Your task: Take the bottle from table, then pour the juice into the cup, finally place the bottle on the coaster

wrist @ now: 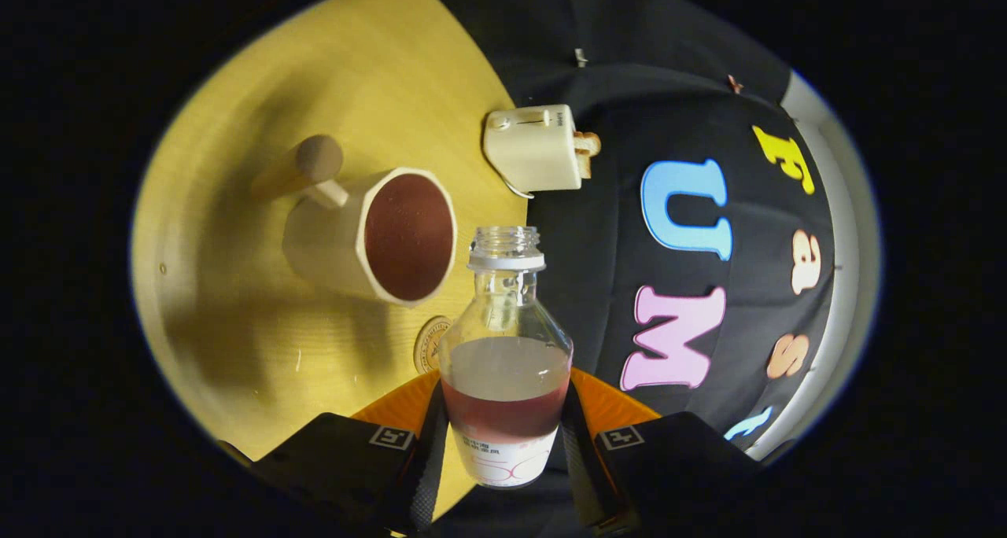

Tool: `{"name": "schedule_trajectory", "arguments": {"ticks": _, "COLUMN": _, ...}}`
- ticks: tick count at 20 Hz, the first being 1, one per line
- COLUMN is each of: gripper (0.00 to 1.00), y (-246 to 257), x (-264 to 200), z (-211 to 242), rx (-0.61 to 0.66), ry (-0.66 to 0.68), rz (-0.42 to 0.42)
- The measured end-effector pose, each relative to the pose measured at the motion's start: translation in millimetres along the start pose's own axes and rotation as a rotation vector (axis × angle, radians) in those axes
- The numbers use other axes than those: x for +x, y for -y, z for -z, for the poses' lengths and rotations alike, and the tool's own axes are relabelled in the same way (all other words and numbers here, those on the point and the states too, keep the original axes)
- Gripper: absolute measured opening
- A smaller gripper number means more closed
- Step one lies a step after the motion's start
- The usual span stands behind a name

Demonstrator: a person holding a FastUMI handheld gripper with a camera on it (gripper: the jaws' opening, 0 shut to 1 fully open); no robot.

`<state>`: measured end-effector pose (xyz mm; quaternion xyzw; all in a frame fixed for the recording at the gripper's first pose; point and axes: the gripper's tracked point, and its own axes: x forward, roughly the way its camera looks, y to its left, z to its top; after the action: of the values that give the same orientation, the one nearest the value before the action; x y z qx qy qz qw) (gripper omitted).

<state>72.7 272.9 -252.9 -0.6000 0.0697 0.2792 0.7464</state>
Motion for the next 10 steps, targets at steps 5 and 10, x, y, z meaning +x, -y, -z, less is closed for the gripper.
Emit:
{"name": "schedule_trajectory", "arguments": {"ticks": 5, "gripper": 0.7, "y": -10.3, "x": 1.0, "z": -14.3, "rx": 0.377, "ry": 0.09, "rz": -0.03}}
{"name": "schedule_trajectory", "arguments": {"ticks": 10, "gripper": 0.7, "y": -10.1, "x": -2.1, "z": -23.0, "rx": 0.697, "ry": 0.188, "rz": -0.059}}
